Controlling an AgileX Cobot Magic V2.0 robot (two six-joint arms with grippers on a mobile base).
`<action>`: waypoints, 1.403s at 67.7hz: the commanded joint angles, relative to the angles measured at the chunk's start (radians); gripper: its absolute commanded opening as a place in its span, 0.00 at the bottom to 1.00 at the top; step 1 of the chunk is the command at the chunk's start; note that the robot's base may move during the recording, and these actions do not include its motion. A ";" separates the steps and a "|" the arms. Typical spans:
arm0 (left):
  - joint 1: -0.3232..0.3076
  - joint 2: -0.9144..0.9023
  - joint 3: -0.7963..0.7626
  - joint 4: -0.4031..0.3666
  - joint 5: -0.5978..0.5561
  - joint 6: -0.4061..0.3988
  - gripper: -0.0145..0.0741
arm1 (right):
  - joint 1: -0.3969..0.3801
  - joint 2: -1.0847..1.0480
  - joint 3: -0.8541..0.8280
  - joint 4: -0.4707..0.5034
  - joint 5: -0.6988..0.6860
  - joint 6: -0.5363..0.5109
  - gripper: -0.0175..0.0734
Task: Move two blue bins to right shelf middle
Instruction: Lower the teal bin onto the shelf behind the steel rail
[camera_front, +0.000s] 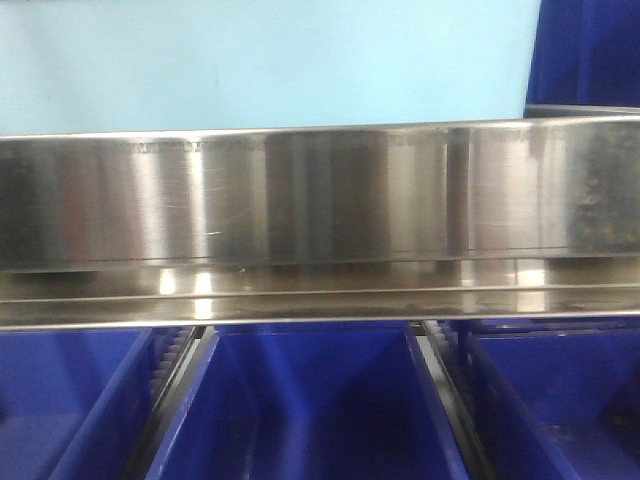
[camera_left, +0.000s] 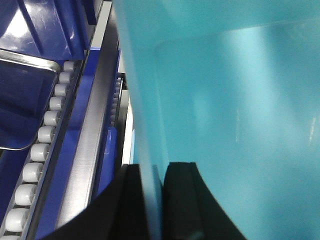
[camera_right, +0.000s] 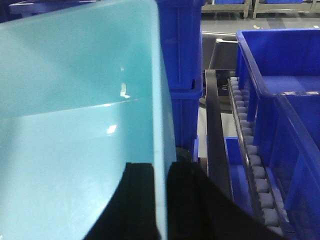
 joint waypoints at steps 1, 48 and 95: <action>-0.006 -0.002 -0.008 -0.018 -0.039 0.015 0.04 | 0.011 -0.007 -0.011 0.026 -0.094 0.003 0.01; -0.006 -0.002 -0.010 0.004 -0.036 0.026 0.04 | 0.011 -0.005 -0.011 0.081 0.159 0.003 0.01; 0.184 -0.004 0.010 -0.311 -0.027 0.156 0.04 | 0.107 0.081 -0.011 0.022 0.258 0.103 0.03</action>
